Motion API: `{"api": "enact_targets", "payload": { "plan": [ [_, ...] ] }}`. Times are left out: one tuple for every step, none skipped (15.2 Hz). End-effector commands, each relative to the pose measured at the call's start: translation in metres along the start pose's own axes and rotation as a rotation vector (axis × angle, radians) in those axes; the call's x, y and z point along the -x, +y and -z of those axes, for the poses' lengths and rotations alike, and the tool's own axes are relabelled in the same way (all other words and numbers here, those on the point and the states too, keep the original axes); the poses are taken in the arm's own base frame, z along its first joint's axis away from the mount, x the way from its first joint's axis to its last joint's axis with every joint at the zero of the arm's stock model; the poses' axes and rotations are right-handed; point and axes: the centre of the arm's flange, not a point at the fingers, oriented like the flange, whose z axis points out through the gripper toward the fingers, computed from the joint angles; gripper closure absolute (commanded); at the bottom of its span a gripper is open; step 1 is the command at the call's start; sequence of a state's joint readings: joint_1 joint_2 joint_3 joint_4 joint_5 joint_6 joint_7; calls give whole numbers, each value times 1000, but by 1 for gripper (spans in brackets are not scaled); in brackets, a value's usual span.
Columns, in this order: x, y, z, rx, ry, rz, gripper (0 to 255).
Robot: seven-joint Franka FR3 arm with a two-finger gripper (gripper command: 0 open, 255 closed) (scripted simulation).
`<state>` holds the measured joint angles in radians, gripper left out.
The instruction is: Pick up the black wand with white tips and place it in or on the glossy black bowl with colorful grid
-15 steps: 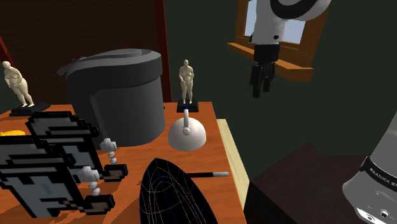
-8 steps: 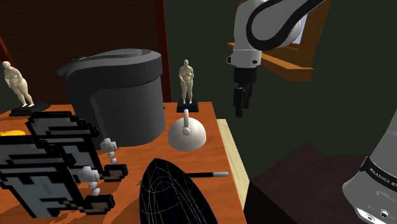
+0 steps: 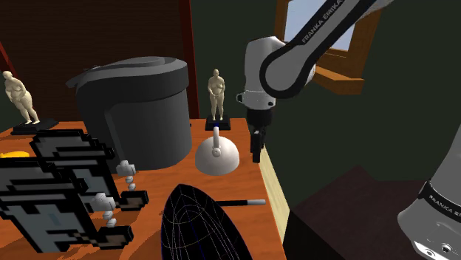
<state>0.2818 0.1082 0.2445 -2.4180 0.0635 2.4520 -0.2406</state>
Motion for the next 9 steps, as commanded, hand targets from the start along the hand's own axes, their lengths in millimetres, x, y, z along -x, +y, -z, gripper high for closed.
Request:
{"api": "enact_targets", "payload": {
  "plan": [
    [-14, -9, -20, 1, 1, 57, 0],
    [-21, -14, -30, 2, 1, 85, 0],
    [-28, -20, -40, 3, 1, 113, 0],
    [-34, -25, -50, 4, 1, 141, 0],
    [-41, -31, -60, 4, 1, 169, 0],
    [-48, -37, -70, 5, 1, 196, 0],
    [-54, -43, -80, 6, 1, 224, 0],
    [-60, -50, -89, 7, 1, 252, 0],
    [-66, -56, -99, 8, 0, 280, 0]
  ]
}}
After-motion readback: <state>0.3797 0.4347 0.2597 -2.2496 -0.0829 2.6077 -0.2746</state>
